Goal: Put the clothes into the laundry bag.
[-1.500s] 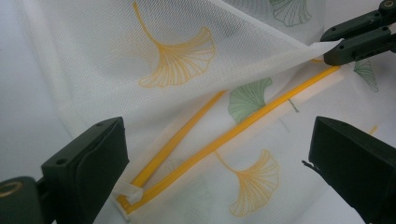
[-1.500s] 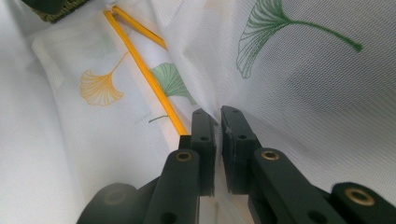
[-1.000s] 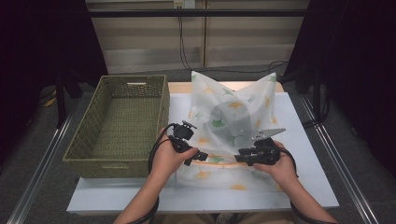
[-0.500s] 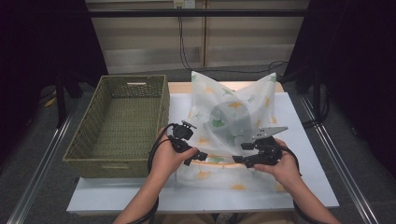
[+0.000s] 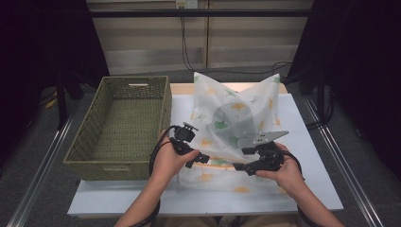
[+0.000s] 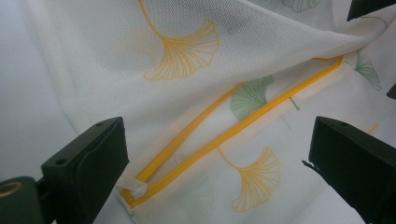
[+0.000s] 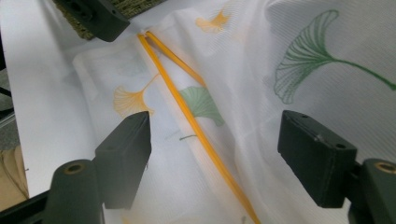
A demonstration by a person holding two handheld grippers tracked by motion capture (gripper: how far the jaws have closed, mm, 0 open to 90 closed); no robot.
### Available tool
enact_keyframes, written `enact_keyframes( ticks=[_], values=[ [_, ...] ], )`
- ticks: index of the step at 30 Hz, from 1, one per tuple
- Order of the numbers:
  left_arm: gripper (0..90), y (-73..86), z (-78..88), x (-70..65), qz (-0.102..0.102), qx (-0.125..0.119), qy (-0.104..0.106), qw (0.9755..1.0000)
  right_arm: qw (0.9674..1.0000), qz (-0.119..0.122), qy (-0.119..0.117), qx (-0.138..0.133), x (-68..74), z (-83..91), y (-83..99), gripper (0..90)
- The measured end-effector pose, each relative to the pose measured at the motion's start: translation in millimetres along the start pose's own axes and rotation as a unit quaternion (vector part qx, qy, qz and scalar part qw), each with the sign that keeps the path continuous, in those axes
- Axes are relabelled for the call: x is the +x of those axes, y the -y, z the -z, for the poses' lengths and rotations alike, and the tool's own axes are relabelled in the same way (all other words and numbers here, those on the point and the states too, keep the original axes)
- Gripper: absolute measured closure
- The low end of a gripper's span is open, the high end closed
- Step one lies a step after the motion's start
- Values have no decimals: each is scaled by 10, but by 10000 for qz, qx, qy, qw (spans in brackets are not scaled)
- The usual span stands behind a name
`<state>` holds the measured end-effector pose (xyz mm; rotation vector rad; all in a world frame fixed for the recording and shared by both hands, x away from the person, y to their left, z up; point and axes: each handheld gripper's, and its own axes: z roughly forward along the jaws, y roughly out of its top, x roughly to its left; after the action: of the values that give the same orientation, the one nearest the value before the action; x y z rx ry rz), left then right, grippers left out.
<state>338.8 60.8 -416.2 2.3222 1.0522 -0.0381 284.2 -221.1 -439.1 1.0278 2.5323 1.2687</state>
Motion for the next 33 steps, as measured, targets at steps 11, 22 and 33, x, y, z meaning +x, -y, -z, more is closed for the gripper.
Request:
enact_keyframes(
  ticks=[11,22,33],
  values=[
    [42,17,18,-3,-13,1,37,10000,9997,146,-111,184,78,-199,-28,290],
    [42,48,-17,-27,172,-97,26,9998,9988,204,-173,400,55,-388,48,341],
    [43,56,-3,9,55,18,9,10000,9969,568,48,545,51,-477,128,424]
  ],
)
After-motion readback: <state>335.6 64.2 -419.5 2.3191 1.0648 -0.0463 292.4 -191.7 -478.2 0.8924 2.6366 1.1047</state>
